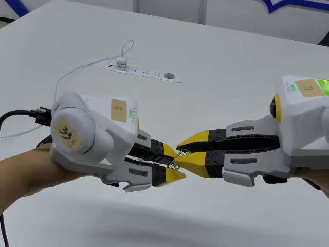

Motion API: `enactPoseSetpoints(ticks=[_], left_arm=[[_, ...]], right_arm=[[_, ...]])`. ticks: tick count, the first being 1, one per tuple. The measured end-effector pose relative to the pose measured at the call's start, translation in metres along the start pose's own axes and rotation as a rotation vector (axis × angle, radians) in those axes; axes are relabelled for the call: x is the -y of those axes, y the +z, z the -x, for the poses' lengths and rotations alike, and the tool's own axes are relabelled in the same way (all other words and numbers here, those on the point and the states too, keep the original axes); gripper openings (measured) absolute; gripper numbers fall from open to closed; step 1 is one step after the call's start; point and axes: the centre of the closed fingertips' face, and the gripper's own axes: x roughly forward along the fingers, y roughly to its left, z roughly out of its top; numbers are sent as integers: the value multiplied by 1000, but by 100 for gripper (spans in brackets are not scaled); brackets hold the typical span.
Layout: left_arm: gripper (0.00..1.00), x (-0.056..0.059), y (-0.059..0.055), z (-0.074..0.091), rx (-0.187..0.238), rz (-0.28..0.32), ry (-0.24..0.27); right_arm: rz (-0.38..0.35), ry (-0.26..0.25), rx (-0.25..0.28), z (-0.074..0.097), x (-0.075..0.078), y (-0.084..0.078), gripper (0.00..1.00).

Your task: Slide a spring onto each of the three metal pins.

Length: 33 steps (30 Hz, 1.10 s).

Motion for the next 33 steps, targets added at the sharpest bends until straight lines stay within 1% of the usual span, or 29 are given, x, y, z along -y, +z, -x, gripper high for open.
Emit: enactPoseSetpoints(ticks=[1, 2, 3, 5, 9, 10, 12, 14, 15, 18, 21, 23, 25, 27, 33], left_arm=[[11, 0, 1, 0, 9, 25, -5], [11, 1, 0, 1, 13, 78, -13], [11, -2, -1, 2, 12, 68, -2], [11, -3, -1, 2, 10, 46, 9], [12, -8, 0, 4, 21, 64, 28], [13, -10, 2, 5, 34, 71, 37], [19, -12, 4, 7, 49, 83, 45], [26, -13, 2, 7, 42, 87, 50], [28, -14, 0, 8, 32, 87, 53], [31, -15, -4, 11, 21, 85, 55], [33, -17, -5, 16, 28, 91, 66], [37, -20, -9, 20, 21, 103, 76], [41, -24, -13, 24, 7, 102, 99], [46, -28, -16, 27, 4, 107, 114], [60, -41, -18, 38, 11, 126, 163]], right_arm=[[2, 1, 2, 0, 0, 1, 10], [3, 0, -3, -1, 0, 1, 10], [3, -3, -9, -1, 1, 1, 10], [2, -10, -19, -2, 4, 1, 10], [-1, -19, -24, -3, 6, 2, 10], [7, -27, -29, -4, 8, 2, 10], [5, -32, -29, -4, 11, 2, 10], [-3, -32, -26, -4, 15, 3, 10], [0, -35, -25, -4, 17, 3, 10], [4, -36, -33, -4, 19, 3, 10], [8, -40, -42, -3, 22, 3, 10], [12, -47, -47, -3, 25, 3, 10], [18, -57, -53, -2, 29, 3, 10], [19, -65, -57, -1, 34, 3, 10], [20, -106, -84, 5, 51, -3, 10]])
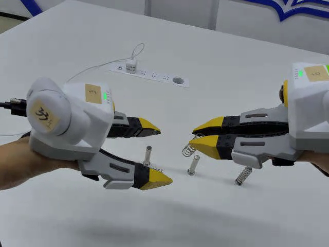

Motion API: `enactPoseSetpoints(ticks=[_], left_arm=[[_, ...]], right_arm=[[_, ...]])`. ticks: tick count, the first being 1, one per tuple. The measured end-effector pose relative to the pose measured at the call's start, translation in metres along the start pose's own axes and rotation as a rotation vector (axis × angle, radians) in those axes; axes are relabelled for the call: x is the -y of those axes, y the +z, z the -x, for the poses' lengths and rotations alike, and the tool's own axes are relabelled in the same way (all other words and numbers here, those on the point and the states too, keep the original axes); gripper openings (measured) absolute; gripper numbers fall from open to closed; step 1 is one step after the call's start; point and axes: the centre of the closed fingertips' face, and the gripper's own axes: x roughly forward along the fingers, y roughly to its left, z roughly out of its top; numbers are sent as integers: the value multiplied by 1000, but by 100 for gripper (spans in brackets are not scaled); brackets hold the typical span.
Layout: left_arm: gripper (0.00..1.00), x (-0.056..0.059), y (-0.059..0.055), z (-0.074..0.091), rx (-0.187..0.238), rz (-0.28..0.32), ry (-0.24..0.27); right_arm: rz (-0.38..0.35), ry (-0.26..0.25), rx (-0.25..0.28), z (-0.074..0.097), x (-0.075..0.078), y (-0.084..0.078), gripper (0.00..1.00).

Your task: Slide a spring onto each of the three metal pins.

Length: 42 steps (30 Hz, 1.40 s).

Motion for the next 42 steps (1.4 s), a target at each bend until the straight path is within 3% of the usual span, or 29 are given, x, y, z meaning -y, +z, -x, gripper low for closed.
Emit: enactPoseSetpoints(ticks=[11, 15, 20, 25, 28, 42], left_arm=[[80, -14, -9, 11, -10, 37, 55], [84, -19, -17, 12, -38, 38, 74], [91, -21, -22, 16, -35, 66, 84], [97, -28, -34, 23, -70, 71, 112], [98, -31, -37, 27, -68, 92, 122], [100, -34, -54, 38, -91, 133, 150]], right_arm=[[-52, -76, -53, 2, 31, -21, 10], [-61, -104, -86, -1, 43, -30, 10], [-69, -111, -125, -7, 51, -41, 10], [-80, -113, -165, -15, 56, -53, 10], [-65, -114, -197, -19, 58, -61, 10], [-108, -102, -236, -35, 61, -82, 10]])
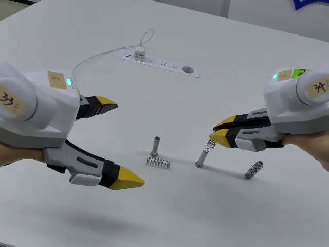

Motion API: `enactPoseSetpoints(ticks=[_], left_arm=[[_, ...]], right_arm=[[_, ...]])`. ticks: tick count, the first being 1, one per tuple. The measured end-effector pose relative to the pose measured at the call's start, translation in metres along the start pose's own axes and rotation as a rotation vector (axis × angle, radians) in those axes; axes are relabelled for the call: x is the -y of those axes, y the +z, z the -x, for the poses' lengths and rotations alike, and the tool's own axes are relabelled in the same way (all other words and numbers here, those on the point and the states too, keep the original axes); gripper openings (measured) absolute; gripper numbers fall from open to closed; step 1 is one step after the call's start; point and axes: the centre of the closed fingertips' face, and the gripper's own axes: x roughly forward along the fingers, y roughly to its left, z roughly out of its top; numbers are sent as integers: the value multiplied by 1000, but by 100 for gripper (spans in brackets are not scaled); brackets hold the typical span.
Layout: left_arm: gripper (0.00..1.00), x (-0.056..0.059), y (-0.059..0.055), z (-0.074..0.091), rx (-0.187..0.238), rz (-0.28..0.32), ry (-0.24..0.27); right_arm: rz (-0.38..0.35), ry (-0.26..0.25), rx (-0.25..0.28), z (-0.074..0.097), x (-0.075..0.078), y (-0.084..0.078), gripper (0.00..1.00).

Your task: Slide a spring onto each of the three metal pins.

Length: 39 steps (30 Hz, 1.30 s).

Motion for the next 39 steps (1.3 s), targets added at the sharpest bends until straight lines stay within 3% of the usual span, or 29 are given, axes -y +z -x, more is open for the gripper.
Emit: enactPoseSetpoints(ticks=[17, 31, 39], left_arm=[[100, 0, -7, 0, -16, 19, 3], [100, 0, 2, -1, -9, 21, -2], [100, 2, -1, -2, -20, 20, -7]], right_arm=[[-10, 21, -24, -10, -2, -7, 10], [-5, 20, -82, -27, 2, -24, 10], [-19, 26, -106, -34, 1, -33, 10]])
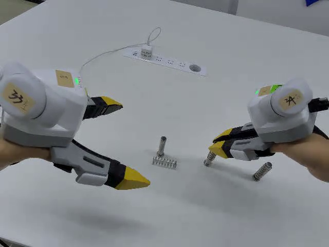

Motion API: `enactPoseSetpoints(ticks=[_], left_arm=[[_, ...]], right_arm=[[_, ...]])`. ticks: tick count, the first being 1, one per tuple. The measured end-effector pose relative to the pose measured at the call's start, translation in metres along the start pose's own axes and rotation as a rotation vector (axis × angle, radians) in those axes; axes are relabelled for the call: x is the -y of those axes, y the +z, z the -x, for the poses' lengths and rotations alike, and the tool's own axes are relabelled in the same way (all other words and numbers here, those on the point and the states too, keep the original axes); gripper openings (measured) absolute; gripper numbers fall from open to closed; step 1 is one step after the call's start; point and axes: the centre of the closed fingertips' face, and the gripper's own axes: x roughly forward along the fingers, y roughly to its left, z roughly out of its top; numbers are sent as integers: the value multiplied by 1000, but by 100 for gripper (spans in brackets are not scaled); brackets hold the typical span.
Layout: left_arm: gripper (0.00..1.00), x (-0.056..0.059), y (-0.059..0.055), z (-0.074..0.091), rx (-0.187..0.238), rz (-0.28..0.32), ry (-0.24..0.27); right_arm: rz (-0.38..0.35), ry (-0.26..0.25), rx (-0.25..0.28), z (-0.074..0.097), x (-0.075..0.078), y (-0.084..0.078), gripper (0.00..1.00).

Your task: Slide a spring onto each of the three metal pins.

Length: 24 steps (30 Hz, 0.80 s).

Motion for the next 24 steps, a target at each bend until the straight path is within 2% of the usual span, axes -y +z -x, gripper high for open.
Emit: enactPoseSetpoints(ticks=[4, 12, 20, 24], left_arm=[[100, 1, -5, 0, -14, 1, -4], [99, 2, -7, 2, -17, 5, -3], [99, 1, -9, 2, -20, 7, -3], [99, 2, -8, 2, -13, 9, -2]], right_arm=[[2, 4, -13, -2, 0, -4, 10], [8, 4, -45, -6, -1, -11, 10], [7, 1, -52, -8, -2, -13, 10], [7, -18, -55, -8, 1, -14, 11]])
